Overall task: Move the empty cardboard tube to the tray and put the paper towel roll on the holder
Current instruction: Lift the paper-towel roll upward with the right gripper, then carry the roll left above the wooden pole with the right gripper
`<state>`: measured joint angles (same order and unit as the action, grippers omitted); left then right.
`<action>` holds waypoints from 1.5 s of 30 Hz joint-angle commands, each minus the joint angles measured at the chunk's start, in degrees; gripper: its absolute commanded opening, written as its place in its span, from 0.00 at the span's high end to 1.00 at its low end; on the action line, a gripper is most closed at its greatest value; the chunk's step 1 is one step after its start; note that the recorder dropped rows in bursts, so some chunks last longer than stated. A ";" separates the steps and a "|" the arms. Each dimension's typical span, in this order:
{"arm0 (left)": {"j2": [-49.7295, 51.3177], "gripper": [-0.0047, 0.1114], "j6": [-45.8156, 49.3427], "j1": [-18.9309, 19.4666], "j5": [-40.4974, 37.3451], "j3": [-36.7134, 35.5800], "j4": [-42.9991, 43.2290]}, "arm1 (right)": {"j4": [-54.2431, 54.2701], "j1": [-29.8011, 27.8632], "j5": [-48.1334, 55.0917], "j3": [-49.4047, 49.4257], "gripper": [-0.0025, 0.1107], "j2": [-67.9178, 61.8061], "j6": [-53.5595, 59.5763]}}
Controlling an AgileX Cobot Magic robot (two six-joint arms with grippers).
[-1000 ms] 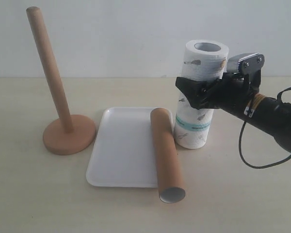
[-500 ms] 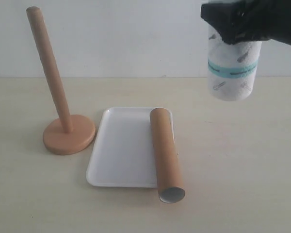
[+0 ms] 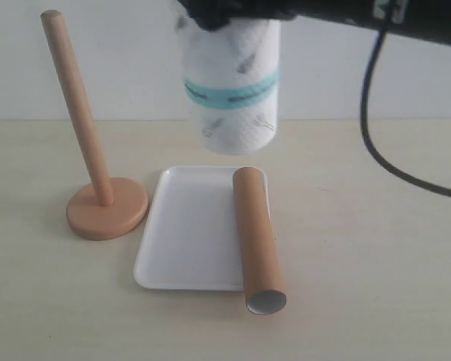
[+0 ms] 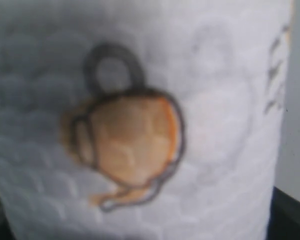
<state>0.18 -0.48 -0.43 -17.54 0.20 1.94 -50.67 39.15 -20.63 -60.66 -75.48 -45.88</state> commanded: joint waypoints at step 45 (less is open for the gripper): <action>-0.18 0.92 0.14 -0.29 -0.05 -0.20 -0.47 | 6.60 9.99 18.82 -67.39 0.98 -46.65 1.10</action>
<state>0.18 -0.48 -0.43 -17.54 0.20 1.94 -44.30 49.25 -1.89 -127.23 -122.20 -45.50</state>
